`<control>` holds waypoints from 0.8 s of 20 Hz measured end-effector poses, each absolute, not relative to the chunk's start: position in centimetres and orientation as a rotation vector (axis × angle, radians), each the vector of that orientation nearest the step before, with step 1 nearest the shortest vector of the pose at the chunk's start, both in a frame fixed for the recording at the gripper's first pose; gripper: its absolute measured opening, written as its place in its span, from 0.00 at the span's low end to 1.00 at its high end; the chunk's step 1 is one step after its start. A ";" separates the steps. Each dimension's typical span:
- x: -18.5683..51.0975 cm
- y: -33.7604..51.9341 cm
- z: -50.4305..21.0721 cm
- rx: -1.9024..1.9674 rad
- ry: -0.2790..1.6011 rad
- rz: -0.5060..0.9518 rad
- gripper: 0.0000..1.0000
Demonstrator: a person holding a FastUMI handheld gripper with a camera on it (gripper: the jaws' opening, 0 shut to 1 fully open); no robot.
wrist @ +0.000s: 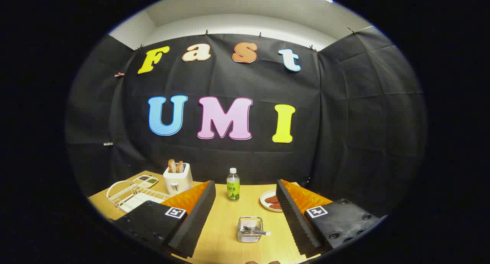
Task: Take the plate from the dish rack, then take the spoon from the basket and place it into the plate.
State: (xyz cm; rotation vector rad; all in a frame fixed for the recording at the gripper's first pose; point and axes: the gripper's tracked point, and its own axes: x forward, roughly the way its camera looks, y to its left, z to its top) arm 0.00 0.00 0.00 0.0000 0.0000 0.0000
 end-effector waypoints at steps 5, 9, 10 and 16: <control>0.1 0.0 -0.3 -0.006 0.002 -0.006 0.97; 0.1 0.8 -0.6 -0.020 0.008 0.013 0.97; 0.1 1.1 -0.7 -0.019 0.013 0.020 0.97; 0.4 2.8 -2.1 -0.019 0.062 0.055 0.97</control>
